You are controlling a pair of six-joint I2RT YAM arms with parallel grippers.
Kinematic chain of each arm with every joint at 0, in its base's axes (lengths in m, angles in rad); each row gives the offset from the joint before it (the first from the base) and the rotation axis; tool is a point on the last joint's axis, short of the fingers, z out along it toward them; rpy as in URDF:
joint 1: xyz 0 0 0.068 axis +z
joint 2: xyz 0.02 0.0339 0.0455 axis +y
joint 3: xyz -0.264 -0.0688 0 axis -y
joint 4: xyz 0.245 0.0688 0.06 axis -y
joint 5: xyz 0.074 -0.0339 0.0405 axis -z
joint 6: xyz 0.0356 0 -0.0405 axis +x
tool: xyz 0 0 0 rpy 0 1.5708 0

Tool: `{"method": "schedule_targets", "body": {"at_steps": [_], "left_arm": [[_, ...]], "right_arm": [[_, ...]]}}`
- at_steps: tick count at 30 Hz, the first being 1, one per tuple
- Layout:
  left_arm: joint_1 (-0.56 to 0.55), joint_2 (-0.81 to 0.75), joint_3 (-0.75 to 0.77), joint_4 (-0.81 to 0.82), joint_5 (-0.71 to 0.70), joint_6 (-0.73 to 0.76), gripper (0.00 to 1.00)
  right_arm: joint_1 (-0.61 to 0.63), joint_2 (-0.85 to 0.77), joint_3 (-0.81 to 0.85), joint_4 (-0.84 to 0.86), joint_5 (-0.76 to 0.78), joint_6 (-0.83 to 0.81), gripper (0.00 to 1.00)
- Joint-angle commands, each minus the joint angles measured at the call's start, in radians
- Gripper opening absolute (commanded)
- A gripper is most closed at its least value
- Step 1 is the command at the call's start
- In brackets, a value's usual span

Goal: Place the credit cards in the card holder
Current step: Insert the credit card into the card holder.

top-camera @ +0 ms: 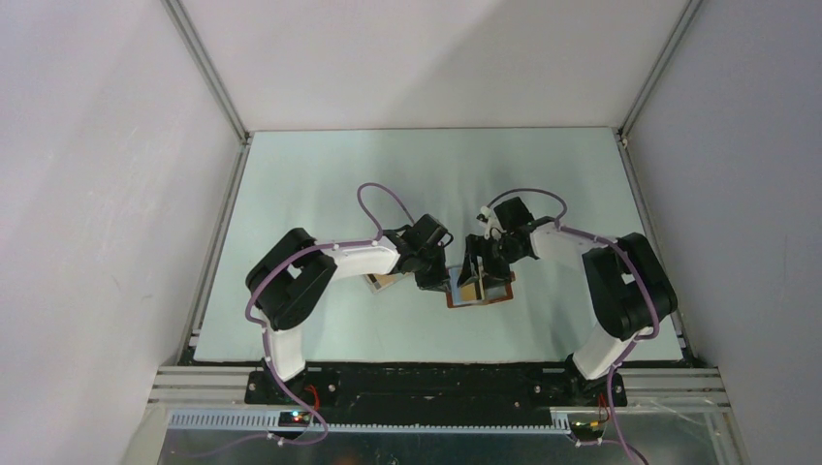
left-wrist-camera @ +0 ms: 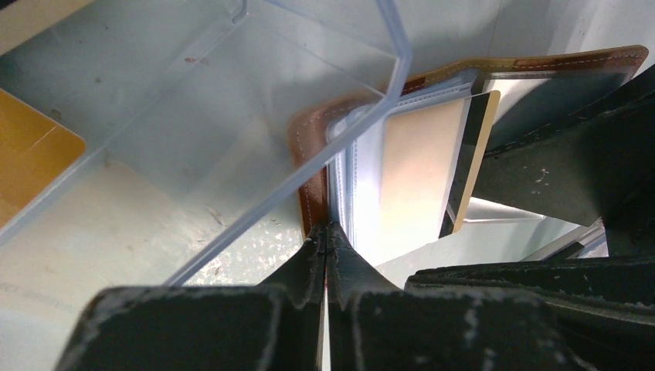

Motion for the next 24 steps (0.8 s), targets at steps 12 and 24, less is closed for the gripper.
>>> {"method": "schedule_targets", "body": {"at_steps": [12, 24], "left_arm": [[0.010, 0.047, -0.030, -0.077, -0.094, 0.057, 0.00], [0.010, -0.014, -0.012, -0.155, -0.133, 0.083, 0.00]], "right_arm": [[0.092, 0.055, 0.007, 0.149, -0.241, -0.050, 0.76], [0.090, -0.032, 0.007, 0.134, -0.193, -0.022, 0.45]]}}
